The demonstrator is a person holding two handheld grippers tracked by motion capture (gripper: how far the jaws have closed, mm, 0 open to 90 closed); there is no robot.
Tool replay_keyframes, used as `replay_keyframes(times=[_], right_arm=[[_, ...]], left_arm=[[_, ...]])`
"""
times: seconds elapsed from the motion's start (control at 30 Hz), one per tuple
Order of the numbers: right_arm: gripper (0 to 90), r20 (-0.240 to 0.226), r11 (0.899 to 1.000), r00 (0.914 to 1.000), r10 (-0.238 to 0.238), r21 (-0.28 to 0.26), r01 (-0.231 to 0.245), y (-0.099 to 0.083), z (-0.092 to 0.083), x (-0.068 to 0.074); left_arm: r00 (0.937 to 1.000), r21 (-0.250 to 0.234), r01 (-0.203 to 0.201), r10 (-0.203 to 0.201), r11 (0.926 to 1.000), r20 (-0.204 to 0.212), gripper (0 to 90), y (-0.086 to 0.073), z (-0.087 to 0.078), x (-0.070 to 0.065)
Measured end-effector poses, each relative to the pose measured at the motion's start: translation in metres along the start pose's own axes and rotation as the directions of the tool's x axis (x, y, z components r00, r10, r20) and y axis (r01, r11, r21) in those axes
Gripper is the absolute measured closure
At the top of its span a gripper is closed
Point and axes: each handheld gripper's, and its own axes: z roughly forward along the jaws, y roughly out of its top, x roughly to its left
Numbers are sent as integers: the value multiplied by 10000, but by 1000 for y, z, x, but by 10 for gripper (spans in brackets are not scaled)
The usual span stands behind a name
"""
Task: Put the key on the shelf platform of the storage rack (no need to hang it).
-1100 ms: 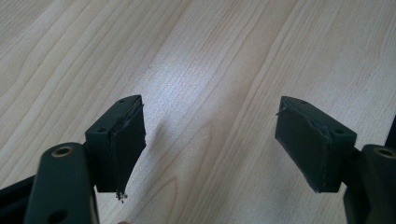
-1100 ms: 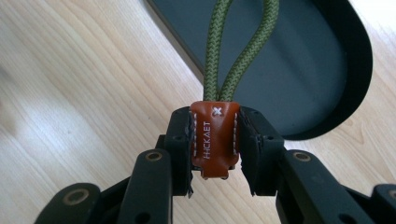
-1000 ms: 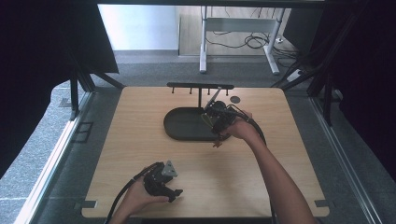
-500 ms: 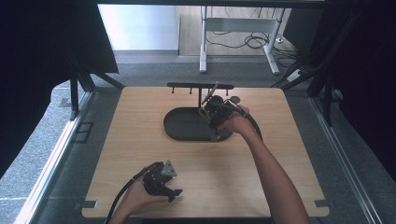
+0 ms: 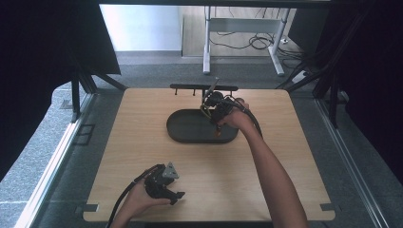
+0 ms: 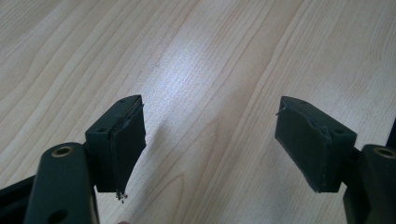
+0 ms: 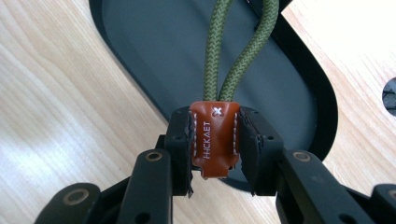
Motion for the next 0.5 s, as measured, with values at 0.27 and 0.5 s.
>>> replay_keyframes(times=[0.27,0.5], right_arm=[[668,163,10000,9999,23,-21,-22,9,17,-4],[667,409,10000,9991,73,24,-74,4,32,-8]], left_arm=[[10000,-46,41,-41,10000,31,250,-1,-1,1],[10000,-37,40,-40,10000,30,250,-1,-1,2]])
